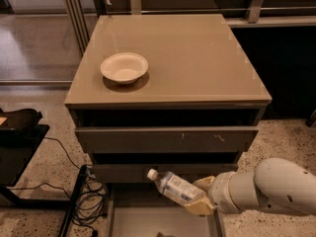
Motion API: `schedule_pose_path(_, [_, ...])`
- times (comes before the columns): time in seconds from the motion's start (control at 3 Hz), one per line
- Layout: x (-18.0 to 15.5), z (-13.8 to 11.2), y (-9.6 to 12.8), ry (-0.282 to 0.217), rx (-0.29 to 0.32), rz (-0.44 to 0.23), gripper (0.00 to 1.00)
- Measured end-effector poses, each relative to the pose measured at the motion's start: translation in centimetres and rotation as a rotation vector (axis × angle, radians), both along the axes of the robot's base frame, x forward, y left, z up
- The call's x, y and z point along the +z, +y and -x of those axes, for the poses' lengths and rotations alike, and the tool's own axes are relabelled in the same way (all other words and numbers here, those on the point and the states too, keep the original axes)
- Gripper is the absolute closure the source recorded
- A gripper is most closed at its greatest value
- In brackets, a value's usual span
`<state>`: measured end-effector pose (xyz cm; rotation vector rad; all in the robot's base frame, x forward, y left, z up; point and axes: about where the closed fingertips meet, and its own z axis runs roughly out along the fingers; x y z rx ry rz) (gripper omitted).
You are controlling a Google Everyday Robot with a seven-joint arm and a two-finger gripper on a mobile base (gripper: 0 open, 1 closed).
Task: Place blue plastic bottle into bottom drawer
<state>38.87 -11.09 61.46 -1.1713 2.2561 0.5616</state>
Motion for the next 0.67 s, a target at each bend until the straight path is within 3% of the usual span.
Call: schedule_pose_path(0.67, [-1.6,-0.2,0.7,0.014,-0.002,0.007,1.0])
